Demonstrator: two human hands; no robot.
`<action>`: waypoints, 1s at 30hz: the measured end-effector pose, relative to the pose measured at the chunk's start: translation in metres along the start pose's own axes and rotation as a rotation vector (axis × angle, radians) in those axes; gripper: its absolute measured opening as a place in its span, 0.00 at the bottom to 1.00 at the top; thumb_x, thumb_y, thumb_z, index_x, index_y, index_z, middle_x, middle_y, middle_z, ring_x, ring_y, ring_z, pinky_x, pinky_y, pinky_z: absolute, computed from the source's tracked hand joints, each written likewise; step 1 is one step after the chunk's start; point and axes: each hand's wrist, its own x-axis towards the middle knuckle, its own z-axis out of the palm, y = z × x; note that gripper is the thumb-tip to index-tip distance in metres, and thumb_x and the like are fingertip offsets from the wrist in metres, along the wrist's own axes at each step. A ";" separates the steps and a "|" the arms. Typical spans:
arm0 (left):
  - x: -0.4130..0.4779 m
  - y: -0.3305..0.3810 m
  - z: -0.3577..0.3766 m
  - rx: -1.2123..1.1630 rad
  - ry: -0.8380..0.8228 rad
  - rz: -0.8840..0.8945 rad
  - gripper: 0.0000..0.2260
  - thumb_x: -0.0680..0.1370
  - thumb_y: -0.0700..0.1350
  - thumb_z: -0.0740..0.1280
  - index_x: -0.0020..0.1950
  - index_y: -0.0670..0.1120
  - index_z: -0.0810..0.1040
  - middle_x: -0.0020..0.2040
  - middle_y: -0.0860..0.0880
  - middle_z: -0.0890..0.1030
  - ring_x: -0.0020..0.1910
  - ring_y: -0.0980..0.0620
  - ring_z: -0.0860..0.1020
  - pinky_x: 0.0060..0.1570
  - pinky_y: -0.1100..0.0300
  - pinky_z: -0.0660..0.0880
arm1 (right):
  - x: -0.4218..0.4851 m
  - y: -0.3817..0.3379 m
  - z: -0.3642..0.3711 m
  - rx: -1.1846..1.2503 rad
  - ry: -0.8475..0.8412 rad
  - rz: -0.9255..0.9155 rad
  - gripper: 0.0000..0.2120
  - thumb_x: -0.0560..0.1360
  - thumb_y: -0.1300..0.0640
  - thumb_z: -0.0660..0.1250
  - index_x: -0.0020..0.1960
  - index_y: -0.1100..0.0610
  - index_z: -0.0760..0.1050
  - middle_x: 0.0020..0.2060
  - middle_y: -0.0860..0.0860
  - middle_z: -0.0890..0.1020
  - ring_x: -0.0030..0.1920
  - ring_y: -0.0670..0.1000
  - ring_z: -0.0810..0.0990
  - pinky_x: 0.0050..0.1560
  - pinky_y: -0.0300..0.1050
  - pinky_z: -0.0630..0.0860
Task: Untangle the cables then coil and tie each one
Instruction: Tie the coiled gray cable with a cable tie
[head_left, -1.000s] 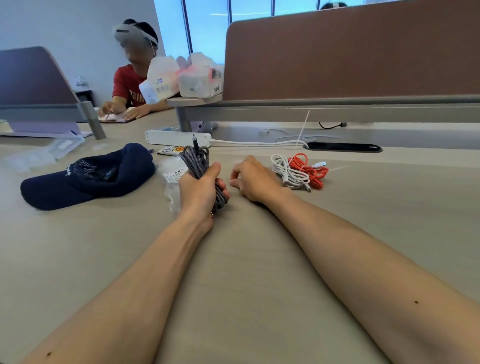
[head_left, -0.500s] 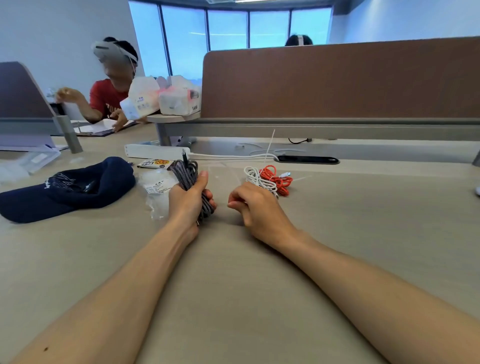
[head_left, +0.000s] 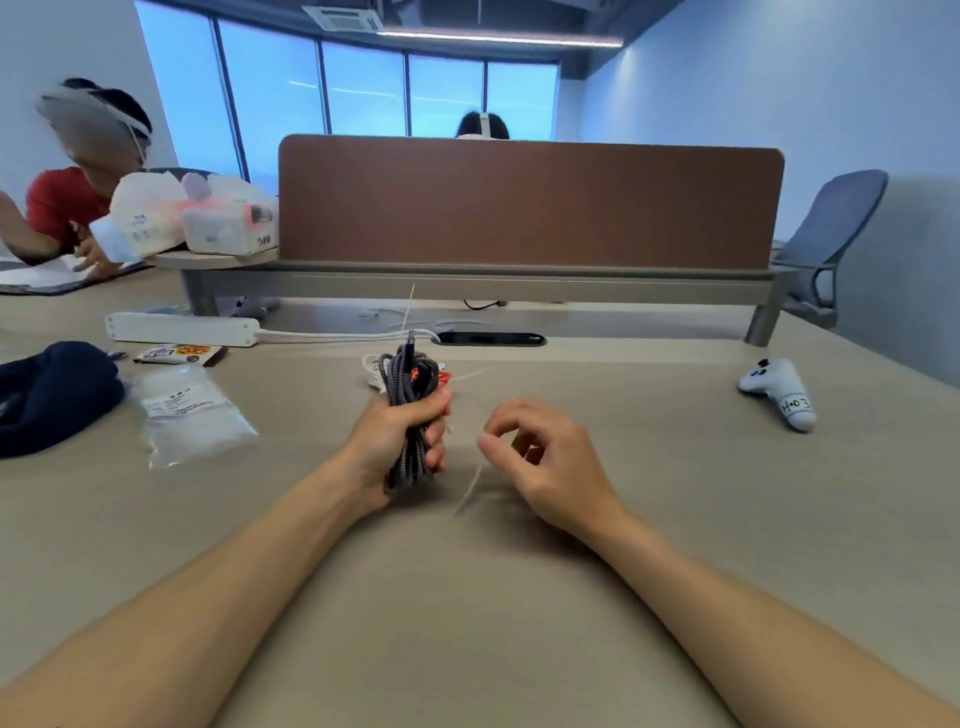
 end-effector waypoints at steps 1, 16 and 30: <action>0.002 -0.001 0.005 0.007 -0.029 -0.031 0.08 0.71 0.46 0.68 0.41 0.42 0.72 0.23 0.49 0.67 0.18 0.53 0.67 0.23 0.63 0.70 | 0.004 0.001 -0.005 0.071 0.073 0.079 0.04 0.72 0.56 0.70 0.39 0.54 0.78 0.40 0.47 0.79 0.37 0.44 0.76 0.37 0.36 0.70; 0.004 -0.019 0.023 0.105 -0.160 -0.065 0.07 0.74 0.45 0.65 0.40 0.42 0.73 0.23 0.48 0.66 0.18 0.52 0.67 0.23 0.61 0.71 | 0.017 0.010 -0.028 0.412 -0.138 0.509 0.05 0.77 0.63 0.66 0.44 0.63 0.79 0.30 0.51 0.79 0.23 0.46 0.73 0.21 0.37 0.68; -0.004 -0.011 0.021 0.064 -0.033 0.095 0.14 0.71 0.51 0.67 0.46 0.42 0.68 0.23 0.51 0.65 0.18 0.54 0.65 0.22 0.62 0.69 | 0.020 0.025 -0.030 0.671 0.119 0.410 0.09 0.79 0.65 0.60 0.41 0.58 0.71 0.31 0.54 0.78 0.30 0.52 0.75 0.33 0.43 0.74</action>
